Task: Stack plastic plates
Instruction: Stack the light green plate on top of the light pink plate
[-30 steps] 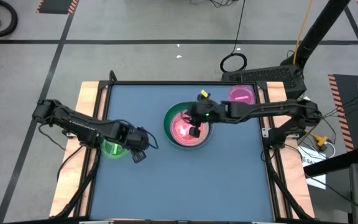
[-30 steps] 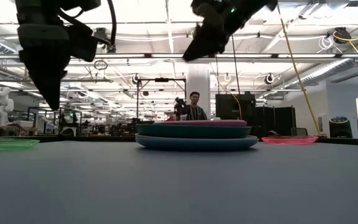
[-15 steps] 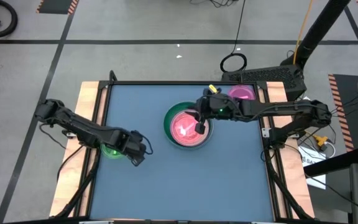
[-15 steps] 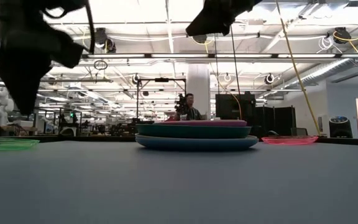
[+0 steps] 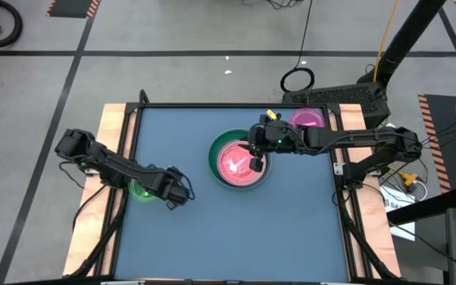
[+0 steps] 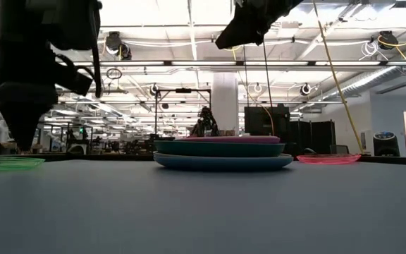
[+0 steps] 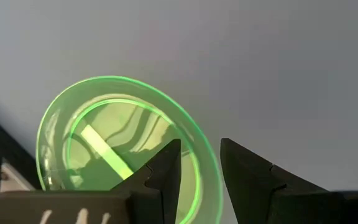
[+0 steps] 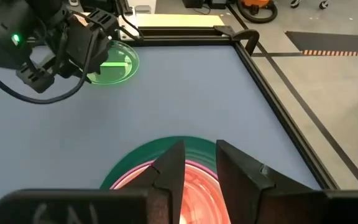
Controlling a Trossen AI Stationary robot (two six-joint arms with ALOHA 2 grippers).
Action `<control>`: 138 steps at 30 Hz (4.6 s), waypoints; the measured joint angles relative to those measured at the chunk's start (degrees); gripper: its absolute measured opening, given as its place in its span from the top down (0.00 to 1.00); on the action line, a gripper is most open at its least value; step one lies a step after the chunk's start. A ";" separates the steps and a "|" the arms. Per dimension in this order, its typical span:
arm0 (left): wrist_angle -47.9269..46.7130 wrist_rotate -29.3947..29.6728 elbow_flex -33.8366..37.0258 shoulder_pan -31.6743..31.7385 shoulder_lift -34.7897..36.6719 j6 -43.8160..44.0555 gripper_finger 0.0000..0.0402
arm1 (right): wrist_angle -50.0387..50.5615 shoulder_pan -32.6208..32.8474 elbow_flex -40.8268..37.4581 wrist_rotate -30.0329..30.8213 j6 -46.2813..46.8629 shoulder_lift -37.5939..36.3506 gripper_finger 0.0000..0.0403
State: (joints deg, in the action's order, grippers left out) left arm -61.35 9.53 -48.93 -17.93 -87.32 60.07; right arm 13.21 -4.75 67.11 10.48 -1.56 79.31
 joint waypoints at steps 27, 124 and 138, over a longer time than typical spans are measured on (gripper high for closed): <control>8.68 0.77 7.15 -0.09 -2.74 1.56 0.84 | 2.10 0.00 0.00 -0.04 0.45 0.00 0.79; 42.60 0.37 -13.73 9.29 -8.07 -77.40 0.99 | 12.81 -0.02 0.07 -0.04 -0.20 -0.02 0.79; 43.14 0.93 -13.73 9.29 -8.07 -77.80 0.83 | 12.83 -0.02 0.07 -0.06 -0.11 -0.02 0.79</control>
State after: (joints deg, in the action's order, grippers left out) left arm -18.21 10.46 -62.65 -8.64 -95.39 -17.72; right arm 26.04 -4.78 67.18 10.42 -1.67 79.29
